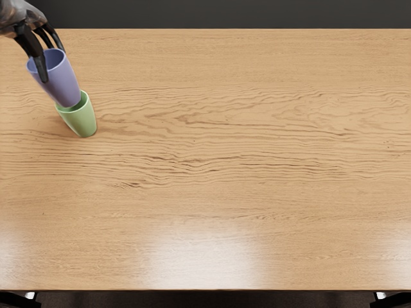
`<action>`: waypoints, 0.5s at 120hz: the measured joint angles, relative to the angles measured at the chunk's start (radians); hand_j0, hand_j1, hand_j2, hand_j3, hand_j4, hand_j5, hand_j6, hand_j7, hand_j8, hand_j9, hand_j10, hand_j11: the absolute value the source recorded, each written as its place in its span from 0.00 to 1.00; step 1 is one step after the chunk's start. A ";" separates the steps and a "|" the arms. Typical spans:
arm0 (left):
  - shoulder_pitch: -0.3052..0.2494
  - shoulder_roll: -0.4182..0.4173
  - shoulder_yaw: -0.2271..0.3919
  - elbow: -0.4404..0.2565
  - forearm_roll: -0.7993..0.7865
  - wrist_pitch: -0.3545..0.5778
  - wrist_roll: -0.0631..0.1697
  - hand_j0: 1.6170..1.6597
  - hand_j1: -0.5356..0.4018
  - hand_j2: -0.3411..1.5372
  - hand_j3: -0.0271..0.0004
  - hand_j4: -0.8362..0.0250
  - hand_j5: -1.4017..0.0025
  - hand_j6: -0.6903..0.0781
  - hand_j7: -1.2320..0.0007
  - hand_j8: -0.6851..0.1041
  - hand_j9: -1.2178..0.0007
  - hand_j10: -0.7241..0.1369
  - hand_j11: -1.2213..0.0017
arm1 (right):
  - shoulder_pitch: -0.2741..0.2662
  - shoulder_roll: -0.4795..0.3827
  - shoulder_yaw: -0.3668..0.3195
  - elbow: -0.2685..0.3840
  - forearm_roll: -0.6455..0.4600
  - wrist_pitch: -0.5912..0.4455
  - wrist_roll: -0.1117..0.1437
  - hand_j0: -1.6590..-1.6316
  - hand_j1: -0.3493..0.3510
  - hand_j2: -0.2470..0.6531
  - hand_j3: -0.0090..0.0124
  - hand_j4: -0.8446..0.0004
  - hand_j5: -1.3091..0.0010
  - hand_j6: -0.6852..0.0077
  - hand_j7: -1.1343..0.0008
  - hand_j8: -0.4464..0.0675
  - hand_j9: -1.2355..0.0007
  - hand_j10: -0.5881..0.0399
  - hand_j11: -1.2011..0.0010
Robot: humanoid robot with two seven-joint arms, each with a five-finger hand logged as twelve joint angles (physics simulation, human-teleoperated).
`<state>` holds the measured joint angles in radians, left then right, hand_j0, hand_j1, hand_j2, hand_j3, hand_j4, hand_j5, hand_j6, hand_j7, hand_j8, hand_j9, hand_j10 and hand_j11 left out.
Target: Pick up cup and place in cup with left hand
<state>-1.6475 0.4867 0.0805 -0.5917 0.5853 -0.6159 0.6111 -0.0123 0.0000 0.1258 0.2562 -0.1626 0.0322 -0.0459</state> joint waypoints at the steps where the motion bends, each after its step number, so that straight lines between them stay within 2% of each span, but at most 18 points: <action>1: 0.000 -0.001 0.000 0.002 0.000 0.000 0.000 0.90 0.28 0.70 0.99 0.38 0.30 0.46 0.25 0.42 0.22 0.21 0.23 | 0.000 0.000 0.000 0.000 0.000 0.000 0.000 0.04 0.04 0.27 0.42 0.97 0.98 0.95 0.97 0.82 0.97 0.90 0.97; 34: 0.002 -0.029 0.001 0.051 0.000 0.000 0.000 0.90 0.29 0.70 0.99 0.38 0.28 0.46 0.23 0.42 0.20 0.21 0.23 | 0.000 0.000 0.000 0.000 0.000 0.000 0.000 0.04 0.04 0.27 0.42 0.97 0.98 0.95 0.97 0.82 0.97 0.90 0.97; 40: 0.005 -0.031 0.001 0.057 0.000 -0.001 0.000 0.89 0.26 0.72 0.99 0.38 0.28 0.47 0.23 0.44 0.20 0.21 0.22 | 0.000 0.000 0.000 0.000 0.000 0.000 0.000 0.04 0.04 0.27 0.42 0.97 0.98 0.95 0.97 0.82 0.97 0.90 0.97; 46: 0.011 -0.030 0.001 0.062 0.000 -0.001 0.000 0.88 0.24 0.75 0.99 0.36 0.28 0.43 0.22 0.43 0.20 0.21 0.22 | 0.000 0.000 0.000 0.000 0.000 0.000 0.000 0.04 0.04 0.27 0.42 0.97 0.98 0.95 0.97 0.82 0.97 0.90 0.97; 60: 0.018 -0.031 0.002 0.067 0.001 -0.001 0.000 0.85 0.18 0.80 0.99 0.34 0.28 0.44 0.22 0.41 0.20 0.20 0.22 | 0.000 0.000 0.000 0.000 0.000 0.000 0.000 0.04 0.04 0.27 0.42 0.97 0.98 0.95 0.97 0.82 0.97 0.90 0.97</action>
<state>-1.6292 0.4557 0.0823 -0.5249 0.5864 -0.6173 0.6111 -0.0123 0.0000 0.1258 0.2562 -0.1626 0.0322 -0.0458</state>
